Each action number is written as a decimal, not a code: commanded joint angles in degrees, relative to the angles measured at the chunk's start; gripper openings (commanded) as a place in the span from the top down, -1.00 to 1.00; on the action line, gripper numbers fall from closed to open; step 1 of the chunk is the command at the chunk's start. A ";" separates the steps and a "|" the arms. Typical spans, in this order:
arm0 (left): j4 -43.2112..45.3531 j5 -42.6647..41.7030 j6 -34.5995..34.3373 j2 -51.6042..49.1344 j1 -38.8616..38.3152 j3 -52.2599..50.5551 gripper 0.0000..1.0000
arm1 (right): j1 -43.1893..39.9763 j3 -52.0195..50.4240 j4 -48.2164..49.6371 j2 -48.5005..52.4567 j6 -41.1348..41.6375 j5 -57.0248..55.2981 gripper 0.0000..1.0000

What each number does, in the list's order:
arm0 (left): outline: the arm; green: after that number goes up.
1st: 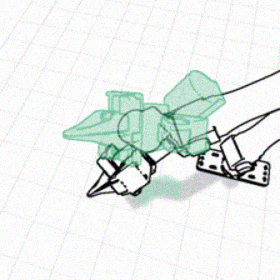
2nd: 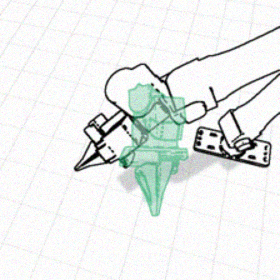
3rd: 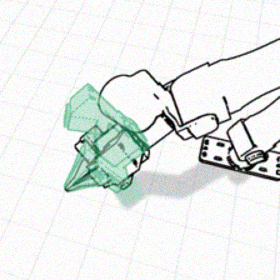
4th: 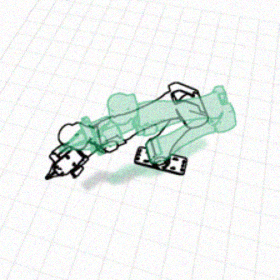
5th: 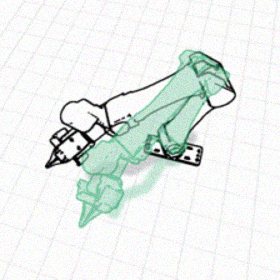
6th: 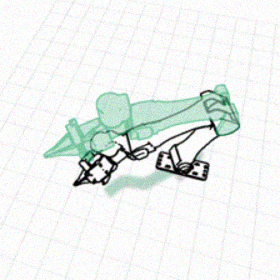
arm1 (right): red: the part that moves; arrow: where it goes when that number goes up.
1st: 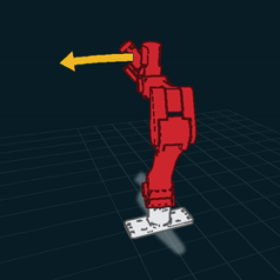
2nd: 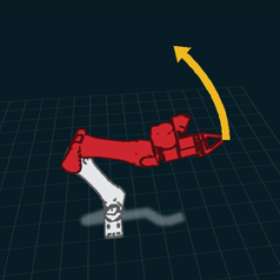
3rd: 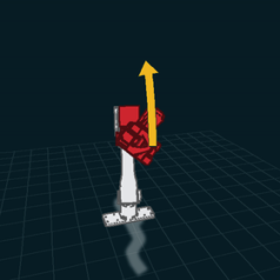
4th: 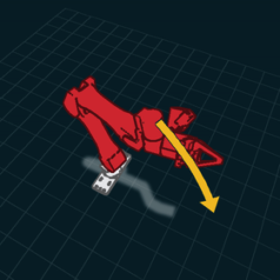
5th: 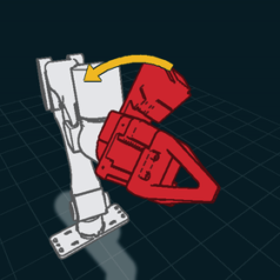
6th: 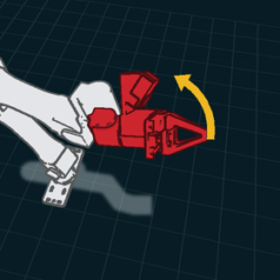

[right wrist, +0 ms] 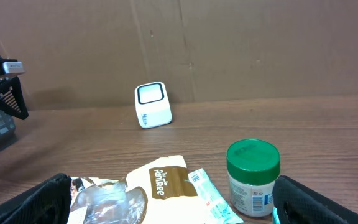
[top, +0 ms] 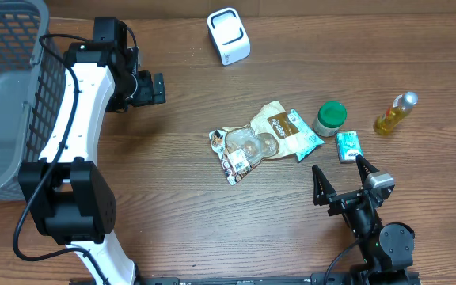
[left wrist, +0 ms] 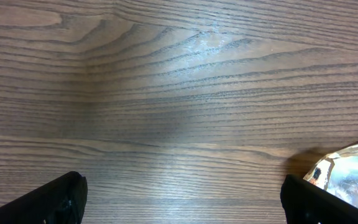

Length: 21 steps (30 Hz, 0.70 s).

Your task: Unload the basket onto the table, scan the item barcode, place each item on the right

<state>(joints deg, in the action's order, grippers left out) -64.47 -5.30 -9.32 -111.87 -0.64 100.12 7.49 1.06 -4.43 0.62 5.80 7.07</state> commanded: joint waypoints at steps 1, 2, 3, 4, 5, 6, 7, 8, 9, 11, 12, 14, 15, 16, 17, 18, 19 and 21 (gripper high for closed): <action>0.11 -0.04 -0.11 0.09 -0.13 0.39 -0.99 | -0.22 -0.61 0.22 -0.46 0.20 -0.55 -1.00; 0.11 -0.04 -0.11 0.09 -0.13 0.39 -1.00 | -0.22 -0.61 0.22 -0.46 0.20 -0.55 -1.00; 0.11 -0.04 -0.11 0.09 -0.13 0.39 -1.00 | -0.22 -0.61 0.22 -0.46 0.20 -0.55 -1.00; 0.11 -0.04 -0.11 0.09 -0.13 0.39 -1.00 | -0.22 -0.61 0.22 -0.46 0.20 -0.55 -1.00; 0.11 -0.04 -0.11 0.09 -0.13 0.39 -1.00 | -0.22 -0.61 0.22 -0.46 0.20 -0.55 -1.00; 0.11 -0.04 -0.11 0.09 -0.13 0.39 -0.99 | -0.22 -0.61 0.22 -0.46 0.20 -0.55 -1.00; 0.11 -0.04 -0.11 0.09 -0.13 0.39 -0.99 | -0.22 -0.61 0.22 -0.46 0.20 -0.55 -1.00; 0.11 -0.04 -0.11 0.09 -0.13 0.39 -0.99 | -0.22 -0.61 0.22 -0.46 0.20 -0.55 -1.00; 0.11 -0.04 -0.11 0.09 -0.13 0.39 -0.99 | -0.22 -0.61 0.22 -0.46 0.20 -0.55 -1.00; 0.11 -0.04 -0.11 0.09 -0.13 0.39 -1.00 | -0.22 -0.61 0.22 -0.46 0.20 -0.55 -1.00; 0.11 -0.04 -0.11 0.09 -0.13 0.39 -1.00 | -0.22 -0.61 0.22 -0.46 0.20 -0.55 -1.00; 0.11 -0.04 -0.11 0.09 -0.13 0.39 -0.99 | -0.22 -0.61 0.22 -0.46 0.20 -0.55 -1.00; 0.13 -0.07 -0.11 -0.09 -0.13 0.39 -1.00 | -0.22 -0.61 0.22 -0.46 0.20 -0.55 -1.00; 0.13 -0.04 -0.11 -0.26 -0.13 0.39 -0.99 | -0.22 -0.61 0.22 -0.46 0.20 -0.55 -1.00; 0.13 -0.02 -0.11 -0.44 -0.13 0.39 -0.99 | -0.22 -0.61 0.22 -0.46 0.20 -0.55 -1.00; 0.11 -0.07 -0.11 -0.52 -0.13 0.37 -1.00 | -0.22 -0.61 0.22 -0.46 0.20 -0.55 -1.00; 0.13 -0.04 -0.11 -0.50 -0.13 0.37 -1.00 | -0.22 -0.61 0.22 -0.46 0.20 -0.55 -1.00; 0.13 -0.04 -0.11 -0.50 -0.13 0.37 -0.99 | -0.22 -0.61 0.22 -0.46 0.20 -0.55 -1.00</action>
<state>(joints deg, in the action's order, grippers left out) -64.47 -5.32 -9.32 -111.87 -0.64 100.12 7.49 1.06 -4.40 0.62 5.80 7.07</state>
